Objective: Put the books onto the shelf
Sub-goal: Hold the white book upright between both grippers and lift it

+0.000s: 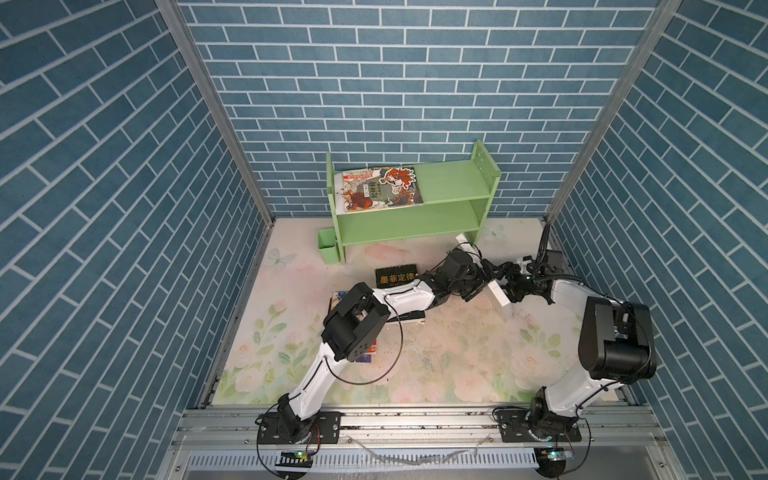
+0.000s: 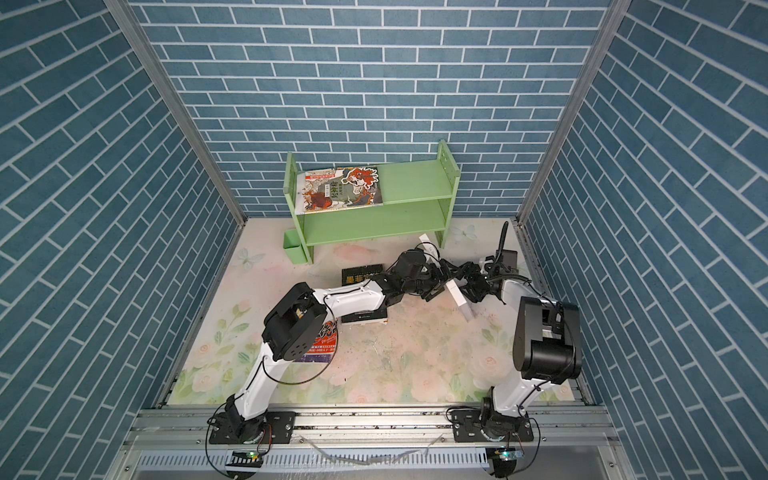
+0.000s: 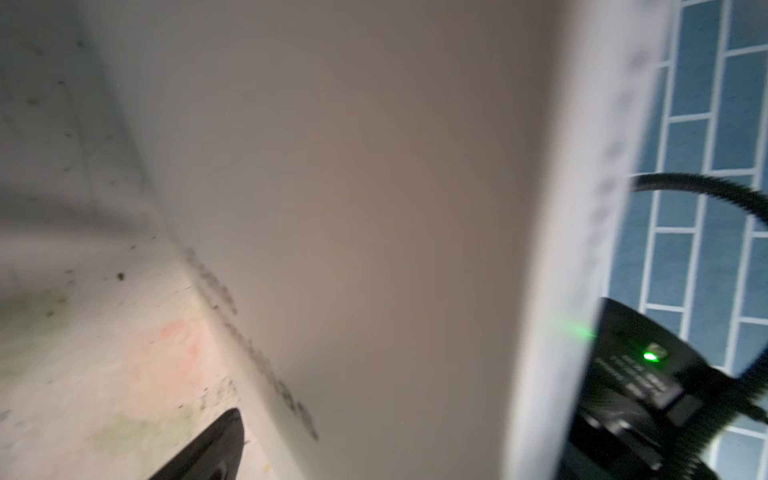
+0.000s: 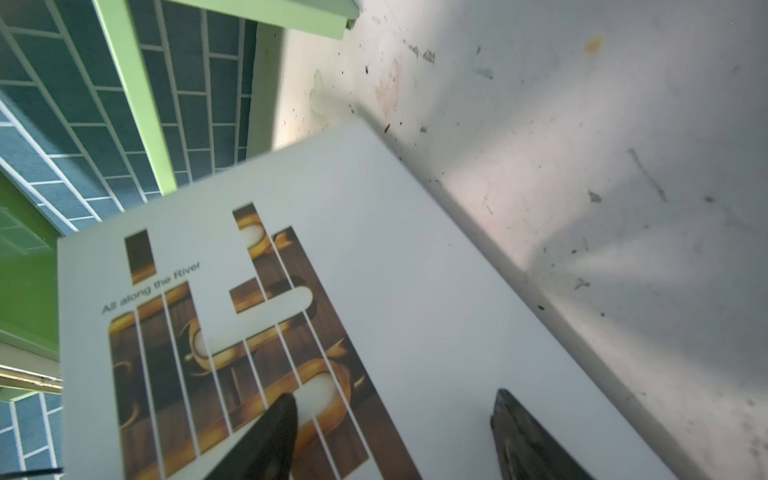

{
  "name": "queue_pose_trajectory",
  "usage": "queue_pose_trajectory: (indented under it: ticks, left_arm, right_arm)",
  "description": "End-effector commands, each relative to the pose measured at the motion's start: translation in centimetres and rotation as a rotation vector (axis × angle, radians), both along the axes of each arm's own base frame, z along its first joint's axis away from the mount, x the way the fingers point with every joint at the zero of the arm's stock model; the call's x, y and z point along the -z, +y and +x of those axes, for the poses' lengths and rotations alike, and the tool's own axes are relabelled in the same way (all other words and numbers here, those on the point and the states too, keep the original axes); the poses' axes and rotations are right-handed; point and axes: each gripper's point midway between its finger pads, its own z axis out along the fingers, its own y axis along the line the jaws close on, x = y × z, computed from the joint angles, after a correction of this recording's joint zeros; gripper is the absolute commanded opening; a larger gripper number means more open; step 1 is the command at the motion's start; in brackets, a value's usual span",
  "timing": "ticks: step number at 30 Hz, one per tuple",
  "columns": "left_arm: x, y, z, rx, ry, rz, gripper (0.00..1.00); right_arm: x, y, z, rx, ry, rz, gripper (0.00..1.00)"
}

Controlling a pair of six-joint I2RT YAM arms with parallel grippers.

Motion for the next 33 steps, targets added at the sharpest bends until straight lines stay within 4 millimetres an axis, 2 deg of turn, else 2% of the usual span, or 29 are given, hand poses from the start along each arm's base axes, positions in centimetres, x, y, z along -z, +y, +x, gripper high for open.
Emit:
queue_pose_trajectory:
  ticks: [1, 3, 6, 11, 18, 21, 23, 28, 33]
  left_arm:
    - [-0.1, 1.8, -1.0, 0.020, 0.004, 0.145, 0.98]
    - [-0.3, 2.5, -1.2, 0.019, 0.003, 0.182, 0.95]
    - [-0.5, 3.2, -1.5, 0.011, 0.009, 0.202, 0.85]
    - [0.8, 3.6, -2.2, 0.033, 0.044, 0.235, 0.58]
    - [2.9, 5.5, -3.4, 0.052, 0.099, 0.377, 0.47]
    - [3.2, 6.3, -3.8, 0.058, 0.104, 0.424, 0.46]
    - [3.2, 6.7, -3.8, 0.056, 0.103, 0.440, 0.43]
    - [3.1, 6.5, -3.7, 0.049, 0.090, 0.413, 0.30]
    - [2.1, 5.5, -3.4, 0.043, 0.070, 0.333, 0.23]
  right_arm:
    - [-0.4, 0.6, -0.5, -0.028, -0.015, -0.033, 0.74]
    - [-0.2, 0.7, -0.9, -0.026, -0.008, -0.040, 0.74]
    - [0.1, 0.8, -1.4, -0.020, -0.001, -0.044, 0.74]
    - [0.4, 0.7, -1.5, -0.001, 0.007, -0.039, 0.73]
    - [-0.3, 0.4, -1.2, 0.015, -0.005, -0.055, 0.72]
    - [-0.8, 0.3, -1.0, 0.022, -0.012, -0.059, 0.72]
    - [-1.1, 0.2, -1.0, 0.027, -0.018, -0.058, 0.72]
    - [-1.8, 0.2, -1.1, 0.036, -0.030, -0.053, 0.72]
    - [-2.8, 0.3, -1.8, 0.028, -0.042, -0.056, 0.72]
